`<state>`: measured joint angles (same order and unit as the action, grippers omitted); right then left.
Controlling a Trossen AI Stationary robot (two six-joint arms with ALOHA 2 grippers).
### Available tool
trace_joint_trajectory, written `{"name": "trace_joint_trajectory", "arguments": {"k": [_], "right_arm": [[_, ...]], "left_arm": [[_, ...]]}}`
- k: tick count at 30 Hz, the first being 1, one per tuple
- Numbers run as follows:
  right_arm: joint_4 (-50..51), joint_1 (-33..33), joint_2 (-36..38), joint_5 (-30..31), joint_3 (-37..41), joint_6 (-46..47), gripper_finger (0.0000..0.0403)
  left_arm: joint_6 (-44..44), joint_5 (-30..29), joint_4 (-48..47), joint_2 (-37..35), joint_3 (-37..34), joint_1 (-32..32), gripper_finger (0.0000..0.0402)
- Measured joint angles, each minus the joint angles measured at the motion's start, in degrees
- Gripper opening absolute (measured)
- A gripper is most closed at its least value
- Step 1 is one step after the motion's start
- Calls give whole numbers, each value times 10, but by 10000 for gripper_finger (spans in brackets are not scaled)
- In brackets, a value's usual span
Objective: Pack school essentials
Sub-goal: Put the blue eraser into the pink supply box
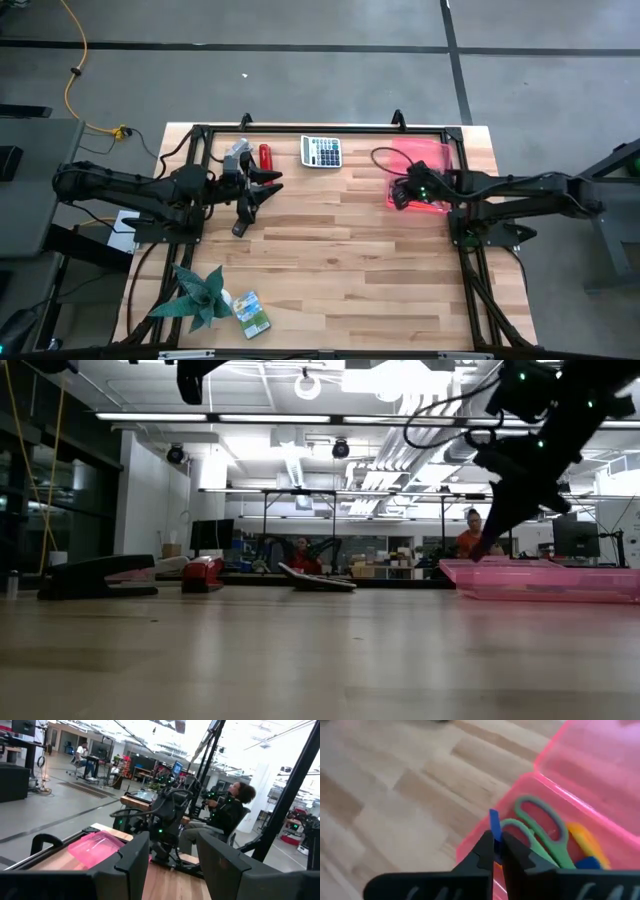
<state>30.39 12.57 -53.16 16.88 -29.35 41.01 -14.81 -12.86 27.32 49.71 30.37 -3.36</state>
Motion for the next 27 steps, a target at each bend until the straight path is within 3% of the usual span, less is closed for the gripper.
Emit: {"name": "trace_joint_trajectory", "arguments": {"k": [6,11,17,27], "right_arm": [[-13,33,21,3,63,107,0],[-78,45,22,-10,79,116,0],[-77,58,22,-12,80,159,2],[-80,60,22,-35,80,173,54]], "left_arm": [[0,0,-1,0,0,0,152],[0,0,-1,0,0,0,152],[0,0,-1,0,0,0,152],[-2,0,-1,0,0,0,152]]}}
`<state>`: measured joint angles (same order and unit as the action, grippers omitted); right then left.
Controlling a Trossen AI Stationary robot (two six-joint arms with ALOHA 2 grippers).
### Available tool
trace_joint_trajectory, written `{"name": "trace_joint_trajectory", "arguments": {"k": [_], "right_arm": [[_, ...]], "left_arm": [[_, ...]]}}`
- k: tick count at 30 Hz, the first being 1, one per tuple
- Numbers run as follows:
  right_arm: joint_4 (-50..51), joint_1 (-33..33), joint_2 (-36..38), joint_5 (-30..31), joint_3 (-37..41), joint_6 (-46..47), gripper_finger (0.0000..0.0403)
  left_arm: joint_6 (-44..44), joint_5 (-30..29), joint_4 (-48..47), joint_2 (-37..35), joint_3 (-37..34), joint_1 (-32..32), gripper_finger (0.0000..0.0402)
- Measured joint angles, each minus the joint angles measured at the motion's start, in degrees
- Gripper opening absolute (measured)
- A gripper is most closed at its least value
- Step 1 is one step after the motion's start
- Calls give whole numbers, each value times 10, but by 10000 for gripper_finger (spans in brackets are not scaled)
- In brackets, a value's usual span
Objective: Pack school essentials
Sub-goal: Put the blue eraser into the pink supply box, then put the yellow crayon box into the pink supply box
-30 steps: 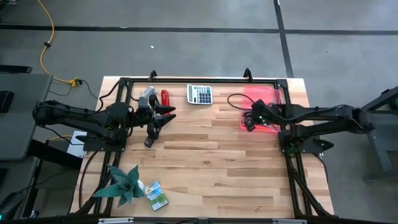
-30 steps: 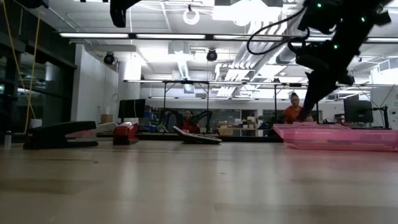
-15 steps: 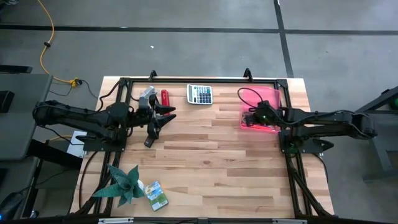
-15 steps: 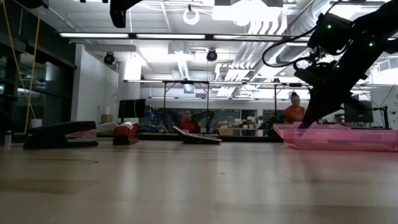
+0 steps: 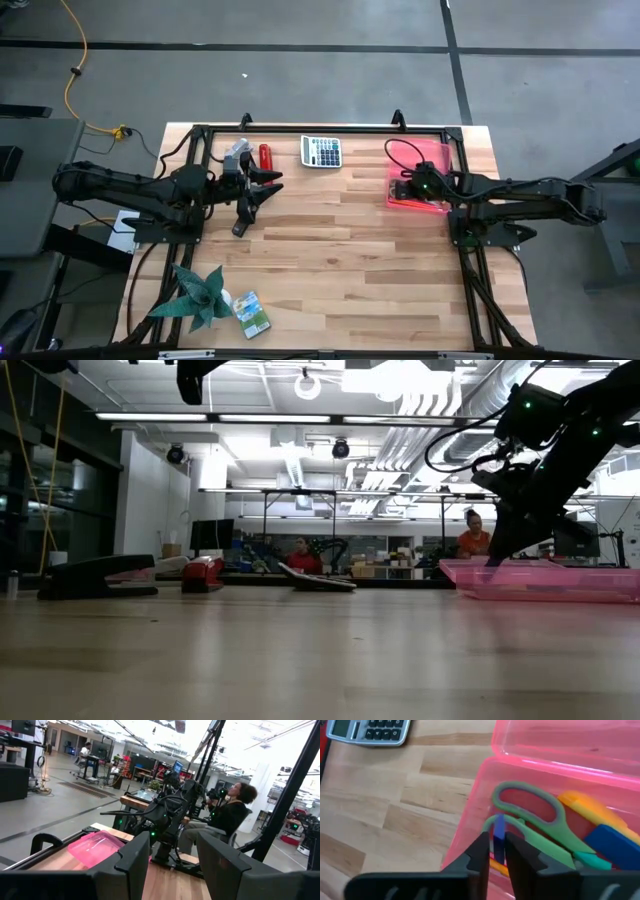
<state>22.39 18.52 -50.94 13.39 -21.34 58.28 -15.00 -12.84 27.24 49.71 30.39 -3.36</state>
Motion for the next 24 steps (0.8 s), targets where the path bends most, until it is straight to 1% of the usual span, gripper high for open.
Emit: {"name": "trace_joint_trajectory", "arguments": {"k": [6,8,11,14,16,18,21,24], "right_arm": [[11,0,0,-3,-1,-9,116],[44,1,3,-1,-13,-51,141],[80,6,17,-1,-55,-110,174],[87,6,36,-3,-99,-176,197],[65,2,49,-6,-127,-219,204],[25,-5,60,-24,-145,-271,207],[-73,-22,75,-61,-153,-340,206],[-166,-45,78,-90,-153,-386,207]], "left_arm": [[1,0,0,0,0,0,152],[0,0,0,0,0,0,152],[0,0,0,0,0,0,152],[1,2,0,0,0,0,152],[1,2,0,0,0,0,152],[1,2,0,0,0,0,152],[1,3,0,0,0,0,152],[0,3,0,0,0,0,152]]}}
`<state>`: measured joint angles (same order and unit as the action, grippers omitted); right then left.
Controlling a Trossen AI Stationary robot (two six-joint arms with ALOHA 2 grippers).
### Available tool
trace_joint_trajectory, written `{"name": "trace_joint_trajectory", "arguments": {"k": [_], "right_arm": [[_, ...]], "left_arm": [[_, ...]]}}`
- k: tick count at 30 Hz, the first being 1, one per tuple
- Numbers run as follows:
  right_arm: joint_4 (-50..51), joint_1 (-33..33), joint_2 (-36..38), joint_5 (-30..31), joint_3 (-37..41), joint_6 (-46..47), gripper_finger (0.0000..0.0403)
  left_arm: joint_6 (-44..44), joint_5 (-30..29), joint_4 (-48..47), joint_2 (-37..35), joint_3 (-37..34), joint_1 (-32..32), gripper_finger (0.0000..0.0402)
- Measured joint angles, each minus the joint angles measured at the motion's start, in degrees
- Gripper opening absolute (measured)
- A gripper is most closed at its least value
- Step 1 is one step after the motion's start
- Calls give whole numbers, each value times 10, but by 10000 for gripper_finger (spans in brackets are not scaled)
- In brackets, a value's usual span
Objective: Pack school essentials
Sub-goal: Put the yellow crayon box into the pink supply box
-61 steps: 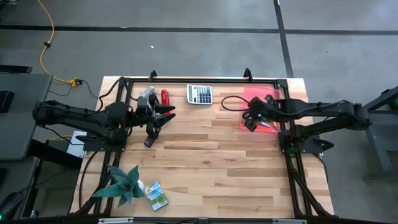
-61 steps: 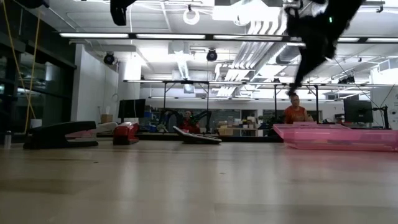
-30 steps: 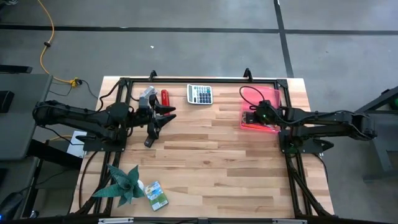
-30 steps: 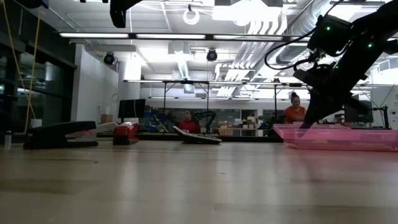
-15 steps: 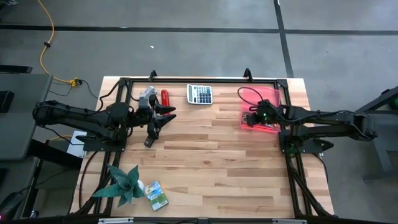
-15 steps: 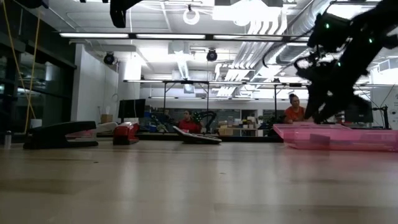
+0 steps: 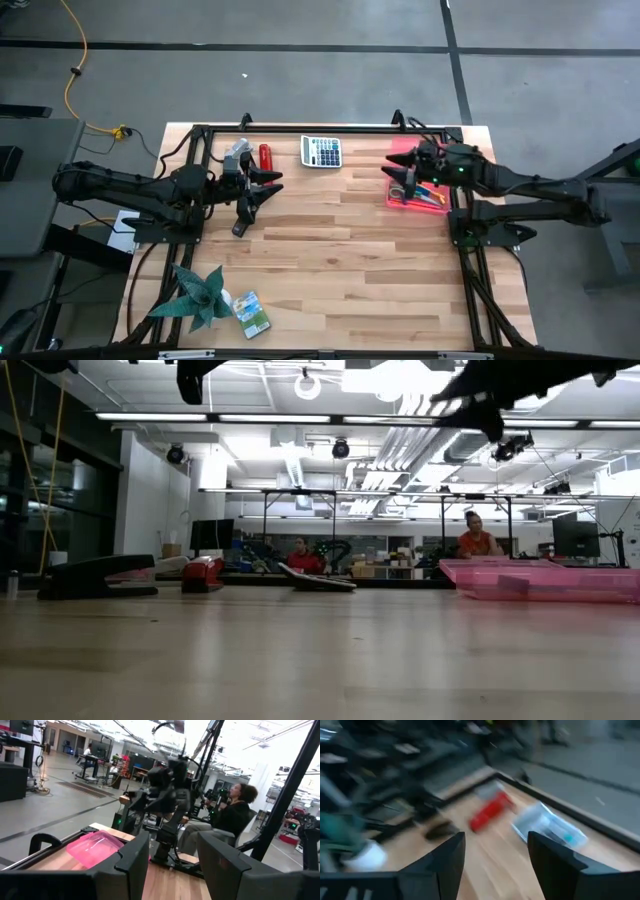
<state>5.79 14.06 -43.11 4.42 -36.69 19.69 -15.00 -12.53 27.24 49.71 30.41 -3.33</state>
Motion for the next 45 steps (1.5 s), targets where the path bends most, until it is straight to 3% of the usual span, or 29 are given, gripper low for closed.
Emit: {"name": "trace_joint_trajectory", "arguments": {"k": [7,14,32,35,40,45], "right_arm": [[-119,-58,-6,-2,0,-67,207],[-120,-83,-7,-12,0,-155,207],[-121,-85,-7,-13,0,-158,207],[-121,-85,-7,-13,0,-157,207],[-120,-85,-7,-12,0,-157,207],[-113,-85,-7,-12,0,-157,207]], "left_arm": [[2,0,0,0,0,0,152],[2,1,-1,0,0,0,152],[-8,19,-17,0,0,0,152],[-50,20,-109,15,36,0,152],[-66,114,-364,112,154,-2,152],[-93,321,-538,237,250,-12,152]]}}
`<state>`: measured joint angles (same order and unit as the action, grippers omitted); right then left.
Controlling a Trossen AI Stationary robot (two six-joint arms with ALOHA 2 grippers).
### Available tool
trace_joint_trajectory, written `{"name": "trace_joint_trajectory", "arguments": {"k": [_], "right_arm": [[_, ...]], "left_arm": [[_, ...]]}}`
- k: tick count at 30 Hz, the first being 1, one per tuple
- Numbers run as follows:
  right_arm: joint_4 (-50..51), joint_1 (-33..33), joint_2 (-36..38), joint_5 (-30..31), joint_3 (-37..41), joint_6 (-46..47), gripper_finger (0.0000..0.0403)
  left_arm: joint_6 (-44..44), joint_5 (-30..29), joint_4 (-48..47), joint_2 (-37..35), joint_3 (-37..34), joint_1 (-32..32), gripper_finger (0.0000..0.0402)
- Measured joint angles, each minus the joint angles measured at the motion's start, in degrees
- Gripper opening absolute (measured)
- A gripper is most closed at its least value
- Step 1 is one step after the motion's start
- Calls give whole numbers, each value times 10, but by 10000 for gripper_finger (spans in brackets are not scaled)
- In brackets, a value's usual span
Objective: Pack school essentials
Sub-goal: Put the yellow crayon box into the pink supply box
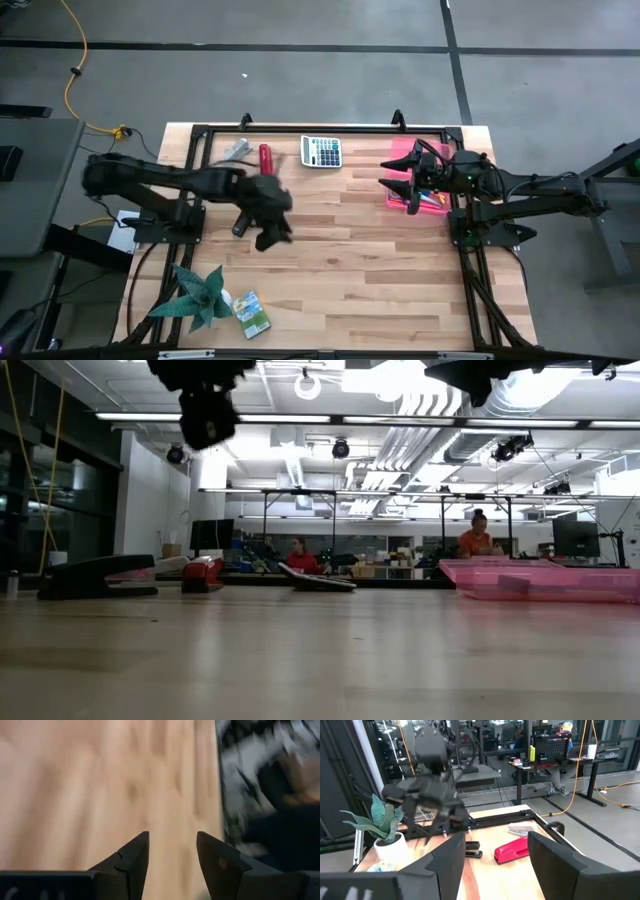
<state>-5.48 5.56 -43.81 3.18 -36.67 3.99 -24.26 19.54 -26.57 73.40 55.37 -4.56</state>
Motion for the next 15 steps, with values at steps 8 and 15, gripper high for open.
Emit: {"name": "trace_joint_trajectory", "arguments": {"k": [8,15], "right_arm": [[16,0,0,0,0,0,207],[32,0,0,0,0,19,207]], "left_arm": [[-1,229,-125,163,62,14,152],[44,360,-146,248,63,35,152]]}}
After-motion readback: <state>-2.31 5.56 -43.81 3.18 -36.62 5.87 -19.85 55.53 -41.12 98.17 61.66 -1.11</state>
